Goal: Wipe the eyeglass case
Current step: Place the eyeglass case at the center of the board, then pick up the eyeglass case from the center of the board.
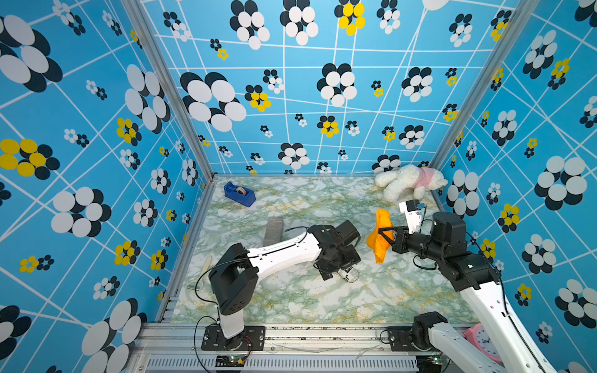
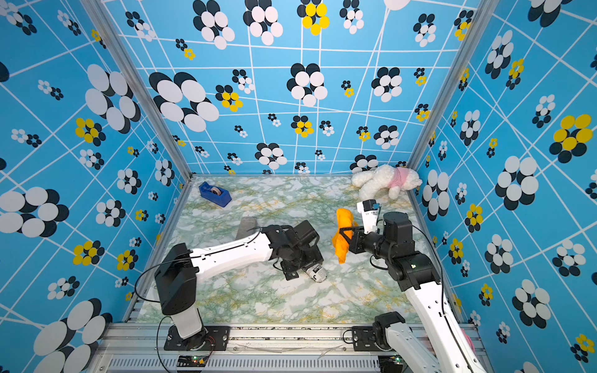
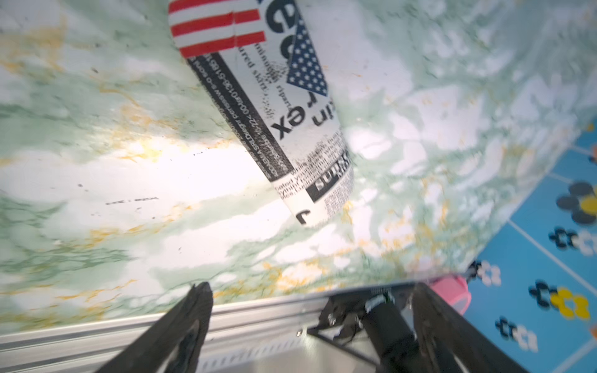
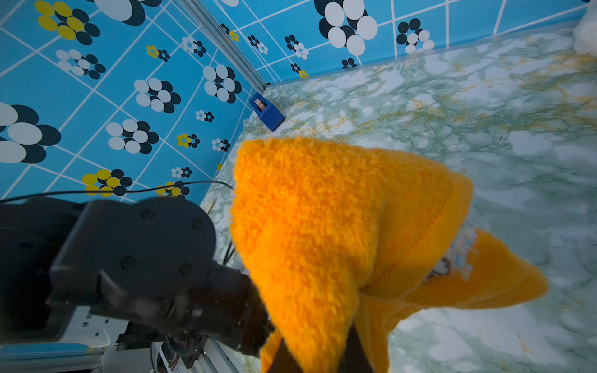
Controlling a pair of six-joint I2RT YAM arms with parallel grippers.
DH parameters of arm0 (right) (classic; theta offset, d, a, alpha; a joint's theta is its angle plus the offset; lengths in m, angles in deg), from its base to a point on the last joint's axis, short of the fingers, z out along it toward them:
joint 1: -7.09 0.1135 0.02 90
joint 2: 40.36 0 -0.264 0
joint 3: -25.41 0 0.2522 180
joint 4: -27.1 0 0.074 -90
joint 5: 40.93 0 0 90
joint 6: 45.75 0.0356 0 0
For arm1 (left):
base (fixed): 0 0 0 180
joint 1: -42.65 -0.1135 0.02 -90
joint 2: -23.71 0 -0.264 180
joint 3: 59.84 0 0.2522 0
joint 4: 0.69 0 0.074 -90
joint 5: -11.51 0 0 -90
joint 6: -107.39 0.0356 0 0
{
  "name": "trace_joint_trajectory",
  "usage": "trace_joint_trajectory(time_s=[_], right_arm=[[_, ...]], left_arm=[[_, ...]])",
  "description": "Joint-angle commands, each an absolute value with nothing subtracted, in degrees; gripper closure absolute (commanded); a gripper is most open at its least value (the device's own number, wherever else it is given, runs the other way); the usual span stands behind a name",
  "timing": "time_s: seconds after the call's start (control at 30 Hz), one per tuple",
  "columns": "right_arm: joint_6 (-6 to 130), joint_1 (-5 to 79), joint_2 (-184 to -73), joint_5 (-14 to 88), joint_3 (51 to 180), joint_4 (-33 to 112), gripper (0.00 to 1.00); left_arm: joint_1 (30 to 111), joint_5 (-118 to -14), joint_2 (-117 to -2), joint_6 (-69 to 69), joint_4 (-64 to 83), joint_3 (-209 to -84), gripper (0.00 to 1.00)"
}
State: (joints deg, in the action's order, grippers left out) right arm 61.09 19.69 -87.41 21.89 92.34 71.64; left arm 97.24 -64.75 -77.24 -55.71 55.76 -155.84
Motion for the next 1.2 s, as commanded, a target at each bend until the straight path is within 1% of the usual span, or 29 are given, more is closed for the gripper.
trace_joint_trajectory(time_s=[0.0, 0.1, 0.2, 0.27, 0.33, 0.4, 0.47, 0.5, 0.6, 0.8, 0.87, 0.97, 1.07, 1.17], right_arm=[[60.7, 19.4, -88.7, 23.3, 95.1, 72.4, 1.0], [61.4, 19.4, -90.1, 23.5, 96.4, 71.8, 1.0], [61.8, 19.4, -91.5, 24.3, 97.7, 71.7, 1.0], [62.2, 19.4, -92.3, 24.6, 98.3, 71.7, 1.0], [62.7, 19.4, -92.9, 24.5, 98.6, 71.5, 1.0], [63.1, 19.3, -93.2, 24.3, 98.4, 71.3, 1.0], [62.8, 19.4, -94.0, 24.0, 98.5, 71.7, 1.0], [62.3, 19.3, -94.4, 23.9, 98.7, 72.1, 1.0], [60.2, 19.4, -95.8, 23.7, 99.5, 74.3, 1.0], [57.5, 19.4, -96.2, 25.3, 98.9, 76.3, 1.0], [57.6, 19.4, -96.3, 25.5, 97.9, 75.9, 1.0], [57.6, 19.4, -97.1, 25.4, 97.2, 75.3, 1.0], [57.1, 19.3, -97.9, 25.4, 97.0, 75.0, 1.0], [56.5, 19.4, -98.4, 25.5, 97.1, 74.9, 1.0]], left_arm=[[88.7, -55.7, -77.4, -17.9, 65.3, -160.4, 0.06], [86.0, -62.1, -80.2, 11.4, 76.2, -169.4, 0.06], [86.1, -63.0, -81.9, 36.2, 78.9, -170.7, 0.06], [85.6, -61.8, -82.2, 45.7, 78.1, -170.3, 0.07], [85.6, -62.1, -84.2, 50.8, 76.3, -170.4, 0.07], [86.7, -60.9, -84.7, 57.4, 75.1, -169.1, 0.07], [88.9, -62.1, -84.5, 64.0, 72.9, -166.7, 0.06], [89.7, -63.9, -84.4, 66.7, 70.7, -165.0, 0.04], [90.1, -66.1, -85.8, 70.9, 66.6, -162.9, 0.04], [89.4, -61.9, -88.2, 76.4, 58.3, -161.6, 0.04], [89.7, -60.3, -90.5, 77.3, 60.3, -163.8, 0.03], [90.2, -60.8, -94.7, 79.1, 65.4, -167.4, 0.04], [90.3, -59.5, -96.3, 78.9, 66.3, -168.0, 0.04], [90.5, -60.4, -96.7, 78.7, 65.2, -167.0, 0.04]])
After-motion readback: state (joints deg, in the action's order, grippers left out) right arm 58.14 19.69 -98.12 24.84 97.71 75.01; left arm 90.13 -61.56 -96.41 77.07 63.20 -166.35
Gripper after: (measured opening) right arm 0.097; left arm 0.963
